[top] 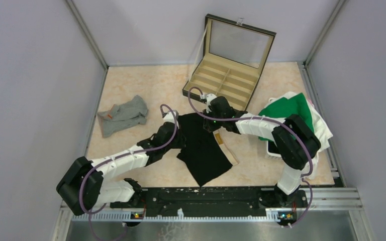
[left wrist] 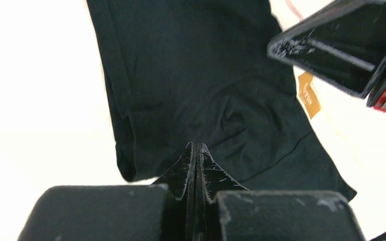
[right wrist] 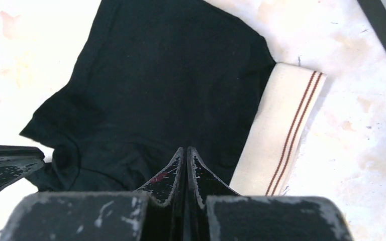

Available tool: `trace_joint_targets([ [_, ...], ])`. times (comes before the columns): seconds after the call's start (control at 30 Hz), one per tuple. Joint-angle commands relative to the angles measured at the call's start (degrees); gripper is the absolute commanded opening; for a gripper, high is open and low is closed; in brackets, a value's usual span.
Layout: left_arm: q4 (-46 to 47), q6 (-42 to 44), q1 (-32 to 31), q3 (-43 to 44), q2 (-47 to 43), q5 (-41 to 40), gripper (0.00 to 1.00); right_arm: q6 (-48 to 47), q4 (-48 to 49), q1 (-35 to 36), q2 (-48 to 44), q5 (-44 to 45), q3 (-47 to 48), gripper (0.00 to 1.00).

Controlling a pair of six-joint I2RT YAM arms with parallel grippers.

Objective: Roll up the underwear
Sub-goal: Fold the underwear at the center of the board.

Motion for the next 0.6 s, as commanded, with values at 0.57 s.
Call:
trace_joint_targets([
  [0.57, 2.1, 1.9, 7.2, 8.0, 20.2, -6.5, 0.0, 4.4, 5.6, -0.2, -11.9, 2.8, -10.6, 0.0],
])
